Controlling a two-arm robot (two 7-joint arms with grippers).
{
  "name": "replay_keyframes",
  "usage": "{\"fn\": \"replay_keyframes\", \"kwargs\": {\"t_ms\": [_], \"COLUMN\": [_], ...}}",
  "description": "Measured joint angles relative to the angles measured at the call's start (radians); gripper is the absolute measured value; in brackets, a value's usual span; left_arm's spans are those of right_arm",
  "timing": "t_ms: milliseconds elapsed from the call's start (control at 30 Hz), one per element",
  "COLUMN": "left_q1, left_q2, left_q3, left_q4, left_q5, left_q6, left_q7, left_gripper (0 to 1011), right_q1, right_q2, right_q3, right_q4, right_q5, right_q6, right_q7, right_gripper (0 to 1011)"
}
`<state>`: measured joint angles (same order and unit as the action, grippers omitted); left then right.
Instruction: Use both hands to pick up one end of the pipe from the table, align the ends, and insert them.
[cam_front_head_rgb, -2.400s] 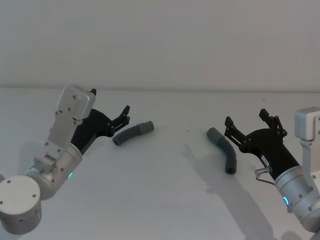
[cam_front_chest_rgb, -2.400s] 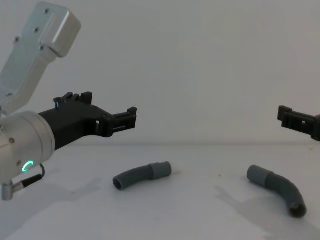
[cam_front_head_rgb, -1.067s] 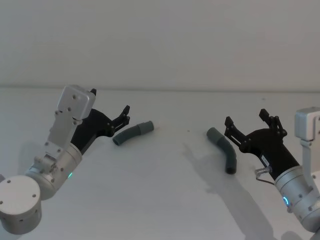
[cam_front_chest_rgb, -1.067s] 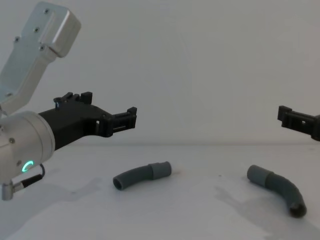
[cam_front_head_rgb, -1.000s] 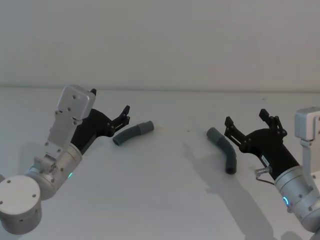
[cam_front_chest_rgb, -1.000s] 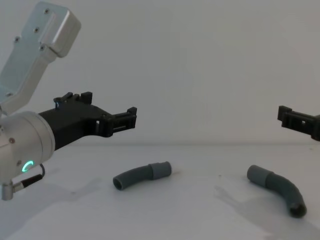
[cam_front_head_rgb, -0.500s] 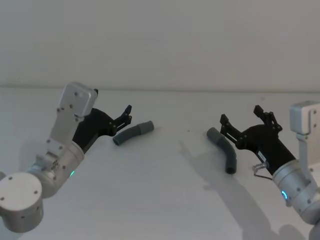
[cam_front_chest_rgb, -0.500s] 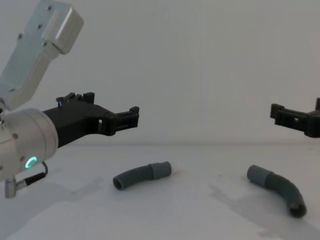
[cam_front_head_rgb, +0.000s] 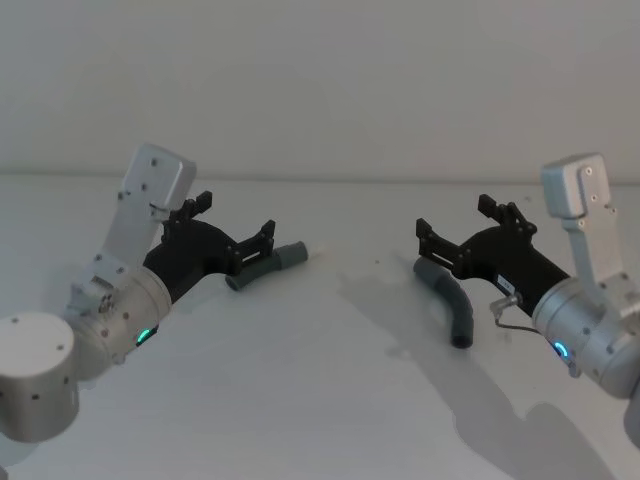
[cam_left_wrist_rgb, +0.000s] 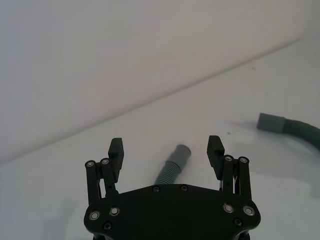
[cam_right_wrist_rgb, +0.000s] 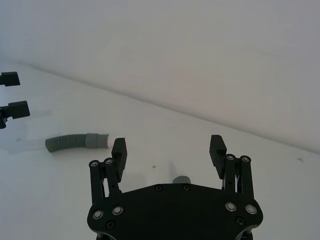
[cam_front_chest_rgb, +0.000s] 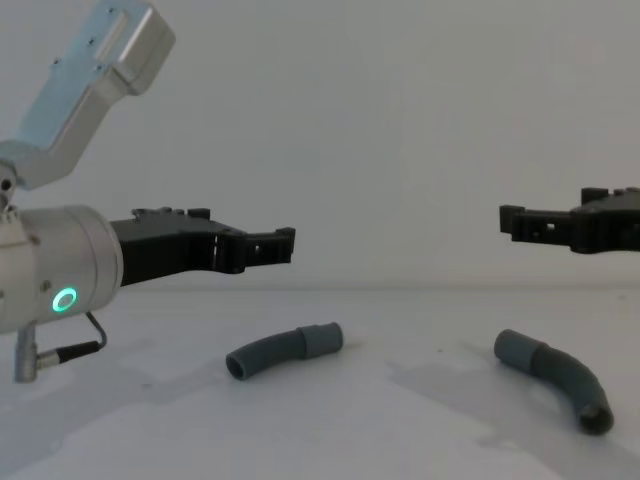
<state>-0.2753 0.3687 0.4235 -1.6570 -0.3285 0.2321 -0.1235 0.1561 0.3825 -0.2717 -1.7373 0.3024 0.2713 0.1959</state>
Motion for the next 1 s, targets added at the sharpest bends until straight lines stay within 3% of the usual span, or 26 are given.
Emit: {"fn": "replay_keyframes", "kwargs": {"t_ms": [267,567,767,1000], "left_q1": [-0.043,-0.137,-0.192,-0.24], "left_q2": [0.023,0.08,0.101,0.109], "left_q3": [-0.003,0.041,0.076,0.108], "left_q4": [0.017,0.075,0.124,0.181], "left_q5": [-0.055,-0.083,-0.078,-0.051], "left_q6": [0.118,0.25,0.283,0.28], "left_q7": [-0.087,-0.212,-0.272,-0.304], "left_gripper": [1001,1001,1001,1001], "right_q1": [0.043,0.073,0.087,0.098], "right_q2": [-0.005,-0.023,-0.034,-0.045], "right_q3": [-0.01,-0.017,-0.022,-0.027], "right_q4": [-0.001,0.013,0.032,0.052], "right_q5": [-0.008,-0.02,-0.027,-0.033], "right_q6": [0.095,0.168,0.195,0.221], "right_q7": [0.0,-0.017,-0.022,-0.023], "right_gripper": [1002,1002,1002,1002]}}
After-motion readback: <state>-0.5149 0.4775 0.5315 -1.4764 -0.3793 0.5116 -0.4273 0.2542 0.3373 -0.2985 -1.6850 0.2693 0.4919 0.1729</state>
